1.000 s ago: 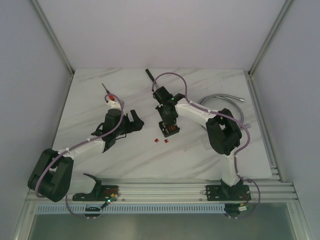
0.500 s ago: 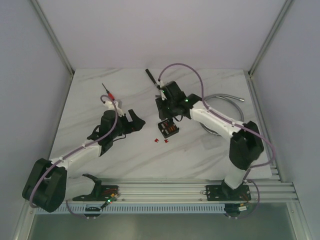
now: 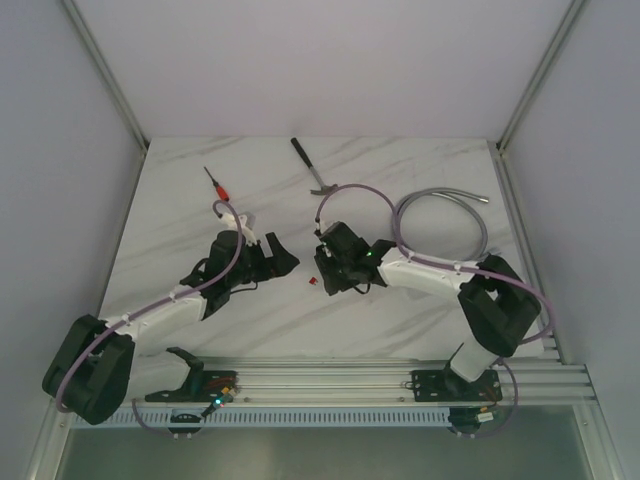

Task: Snap on the fuse box
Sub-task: Pick up the fuse from the center of the board.

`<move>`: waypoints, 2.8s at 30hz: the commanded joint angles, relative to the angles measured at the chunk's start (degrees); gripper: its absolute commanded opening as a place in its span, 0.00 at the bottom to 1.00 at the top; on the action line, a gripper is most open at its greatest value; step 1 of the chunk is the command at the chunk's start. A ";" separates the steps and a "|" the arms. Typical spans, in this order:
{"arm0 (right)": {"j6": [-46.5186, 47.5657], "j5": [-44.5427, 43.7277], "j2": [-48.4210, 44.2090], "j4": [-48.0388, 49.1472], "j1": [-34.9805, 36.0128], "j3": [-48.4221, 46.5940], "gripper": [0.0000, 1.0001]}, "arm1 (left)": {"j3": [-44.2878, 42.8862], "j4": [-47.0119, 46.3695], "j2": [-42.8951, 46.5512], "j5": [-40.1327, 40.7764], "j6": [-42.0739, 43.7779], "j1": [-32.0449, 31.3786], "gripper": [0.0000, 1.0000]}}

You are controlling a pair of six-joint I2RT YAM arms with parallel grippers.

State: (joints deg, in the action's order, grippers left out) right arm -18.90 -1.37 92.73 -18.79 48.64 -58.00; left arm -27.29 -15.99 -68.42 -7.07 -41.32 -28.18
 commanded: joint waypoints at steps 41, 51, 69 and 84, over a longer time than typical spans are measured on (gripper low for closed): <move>2.55 -10.40 5.80 4.09 -1.87 -6.89 0.53 | 0.96 4.85 3.21 9.94 1.18 0.17 1.00; -8.16 -23.33 9.34 4.56 3.50 -5.10 0.55 | 0.46 4.80 2.18 9.56 0.82 0.15 1.00; -15.16 -21.70 11.85 1.92 5.31 -2.56 0.51 | 0.32 4.74 2.31 8.52 0.42 0.19 1.00; -15.52 -23.06 7.84 -2.52 4.53 0.40 0.49 | 0.00 4.74 2.43 7.86 0.24 0.11 1.00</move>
State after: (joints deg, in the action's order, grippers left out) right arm -33.87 -23.64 101.36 -16.99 53.47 -59.37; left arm -26.57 -11.92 -66.08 1.52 -40.91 -28.29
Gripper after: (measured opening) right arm 0.489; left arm 0.998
